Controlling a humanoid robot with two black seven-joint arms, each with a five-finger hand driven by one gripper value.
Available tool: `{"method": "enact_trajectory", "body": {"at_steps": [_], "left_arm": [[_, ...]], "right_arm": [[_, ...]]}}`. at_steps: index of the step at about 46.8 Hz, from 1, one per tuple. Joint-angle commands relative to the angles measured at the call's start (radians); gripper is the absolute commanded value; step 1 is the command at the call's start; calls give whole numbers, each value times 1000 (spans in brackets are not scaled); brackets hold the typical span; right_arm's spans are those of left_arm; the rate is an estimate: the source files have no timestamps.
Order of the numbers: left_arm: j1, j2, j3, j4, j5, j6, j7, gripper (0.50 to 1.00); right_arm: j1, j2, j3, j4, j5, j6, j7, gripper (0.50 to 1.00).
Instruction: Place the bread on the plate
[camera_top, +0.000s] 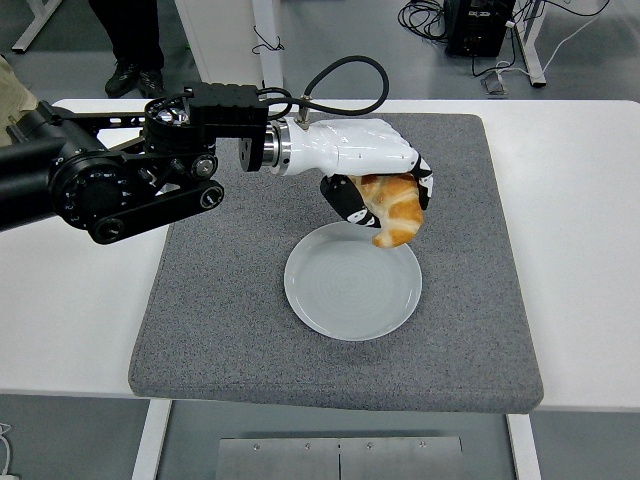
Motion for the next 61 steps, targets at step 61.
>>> {"method": "enact_trajectory", "body": {"at_steps": [61], "left_arm": [[216,-17,50,65,76,107,-2,500]], "right_arm": [[0,0,0,0,0,0,0,1000]]}}
